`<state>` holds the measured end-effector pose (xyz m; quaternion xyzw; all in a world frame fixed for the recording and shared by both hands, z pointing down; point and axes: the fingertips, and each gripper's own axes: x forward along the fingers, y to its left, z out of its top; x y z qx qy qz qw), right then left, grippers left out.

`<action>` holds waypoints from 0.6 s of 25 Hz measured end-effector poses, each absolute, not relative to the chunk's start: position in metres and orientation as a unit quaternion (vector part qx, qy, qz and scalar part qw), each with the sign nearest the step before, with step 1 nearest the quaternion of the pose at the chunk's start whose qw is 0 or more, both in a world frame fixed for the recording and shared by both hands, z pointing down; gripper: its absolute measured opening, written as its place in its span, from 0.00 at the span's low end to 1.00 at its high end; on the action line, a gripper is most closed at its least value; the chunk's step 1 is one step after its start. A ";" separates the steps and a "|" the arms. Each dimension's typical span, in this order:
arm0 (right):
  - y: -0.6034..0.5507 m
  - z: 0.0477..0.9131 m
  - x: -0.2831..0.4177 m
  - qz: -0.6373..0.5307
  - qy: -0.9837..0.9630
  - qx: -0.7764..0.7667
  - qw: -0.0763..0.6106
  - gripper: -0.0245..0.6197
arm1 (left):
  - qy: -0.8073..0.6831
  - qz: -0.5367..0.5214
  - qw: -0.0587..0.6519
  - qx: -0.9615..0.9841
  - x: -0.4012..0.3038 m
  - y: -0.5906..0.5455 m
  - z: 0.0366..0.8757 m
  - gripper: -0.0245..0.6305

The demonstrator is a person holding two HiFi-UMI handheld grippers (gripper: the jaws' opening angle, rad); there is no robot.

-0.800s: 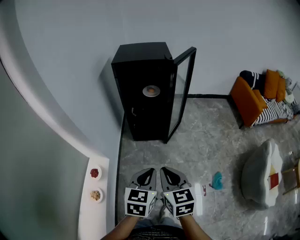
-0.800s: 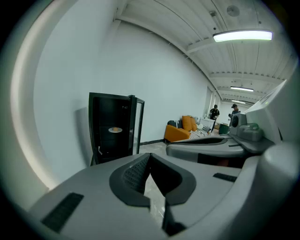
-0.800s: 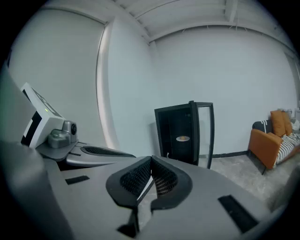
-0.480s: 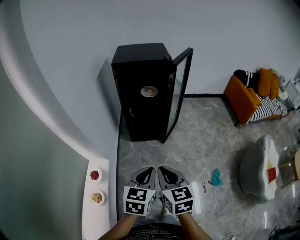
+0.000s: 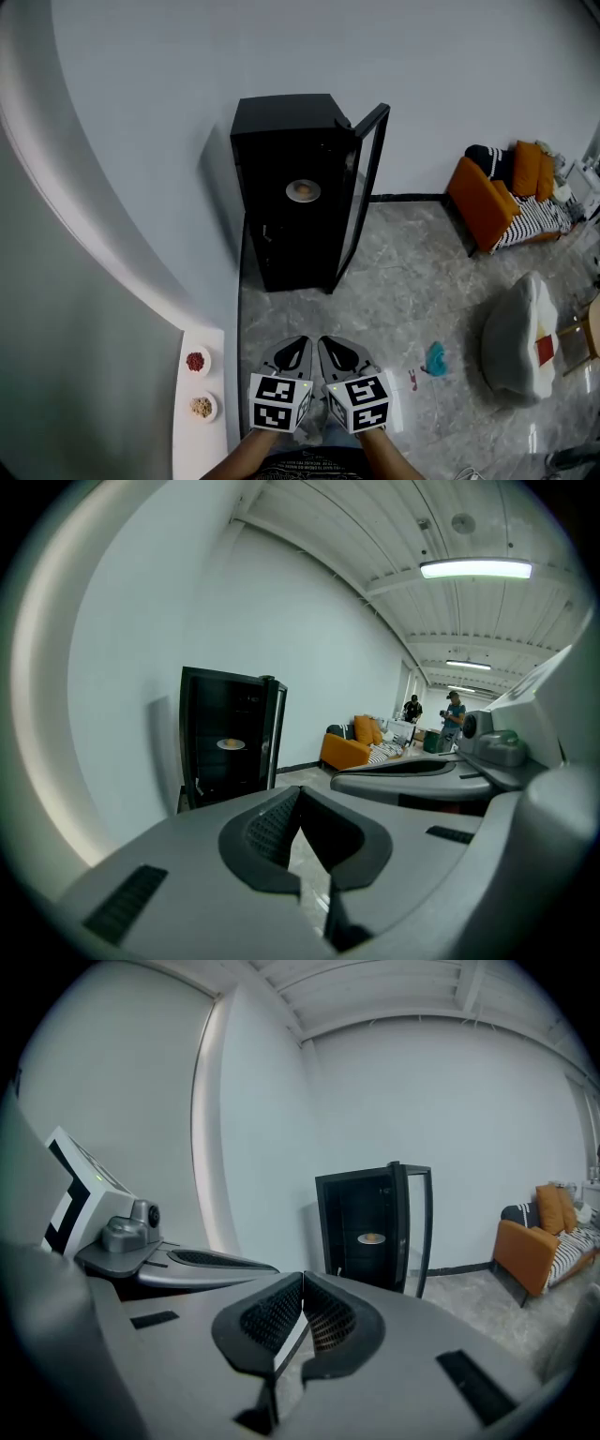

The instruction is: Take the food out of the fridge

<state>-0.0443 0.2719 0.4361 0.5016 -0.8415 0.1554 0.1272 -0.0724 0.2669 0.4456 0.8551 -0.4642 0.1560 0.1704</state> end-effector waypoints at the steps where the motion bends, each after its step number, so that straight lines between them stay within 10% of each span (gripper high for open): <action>1: 0.269 0.436 -0.045 0.156 -0.842 0.501 0.126 0.07 | -0.464 0.157 0.169 0.855 -0.073 0.264 0.446 0.06; 15: 0.179 0.449 -0.030 0.162 -0.849 0.488 0.124 0.07 | -0.474 0.166 0.177 0.847 -0.058 0.174 0.460 0.06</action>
